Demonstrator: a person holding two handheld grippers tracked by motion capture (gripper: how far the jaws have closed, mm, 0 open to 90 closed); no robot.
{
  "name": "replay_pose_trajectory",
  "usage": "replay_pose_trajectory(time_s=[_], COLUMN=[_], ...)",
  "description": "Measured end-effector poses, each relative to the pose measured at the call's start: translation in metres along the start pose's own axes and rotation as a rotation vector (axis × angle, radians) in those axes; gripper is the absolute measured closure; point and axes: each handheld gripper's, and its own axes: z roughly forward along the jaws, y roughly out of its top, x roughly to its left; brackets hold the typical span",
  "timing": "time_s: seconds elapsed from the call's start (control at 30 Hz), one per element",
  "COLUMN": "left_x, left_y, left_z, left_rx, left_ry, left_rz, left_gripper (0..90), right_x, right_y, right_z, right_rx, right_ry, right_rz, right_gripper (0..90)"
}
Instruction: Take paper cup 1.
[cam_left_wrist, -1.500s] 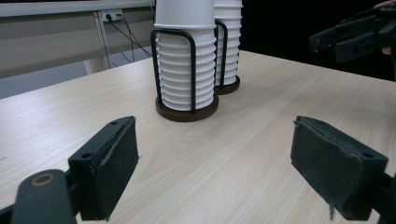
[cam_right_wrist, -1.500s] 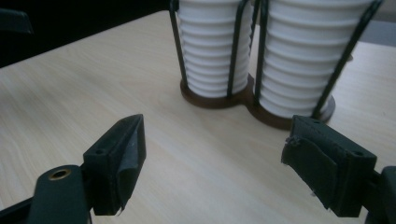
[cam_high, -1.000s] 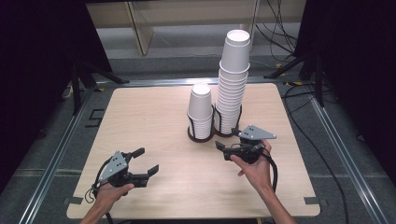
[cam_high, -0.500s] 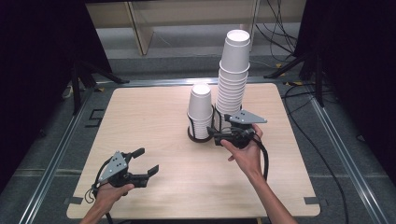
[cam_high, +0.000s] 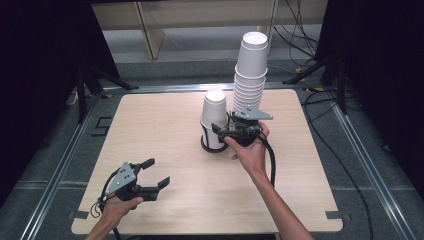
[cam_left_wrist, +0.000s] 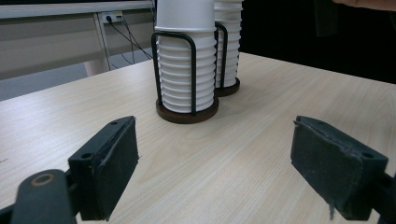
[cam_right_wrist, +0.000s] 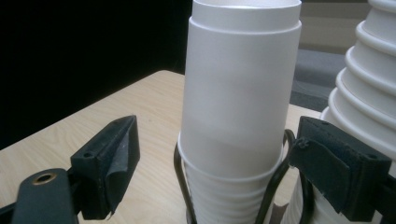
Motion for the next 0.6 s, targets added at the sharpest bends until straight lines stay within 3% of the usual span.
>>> replay_pose_trajectory(time_s=[0.03,0.2,0.57,0.6], left_x=[0.000,0.000,0.000,0.000], left_y=[0.000,0.000,0.000,0.001], left_z=[0.000,0.000,0.000,-0.002], left_rx=[0.002,0.001,-0.001,0.020], left_ry=[0.000,0.000,-0.002,0.007], left_rz=[0.002,0.001,-0.002,0.005], left_gripper=[14.7,14.7,14.7,14.7], right_x=[0.001,0.002,0.009,0.009], right_y=[0.001,0.003,0.014,0.015], right_z=[0.005,0.014,0.035,0.037], right_rx=[0.000,-0.005,-0.011,0.000], right_ry=[0.004,-0.006,-0.109,-0.113], right_rz=[0.034,0.041,0.046,0.045], right_gripper=[15.5,15.5,15.4,15.4])
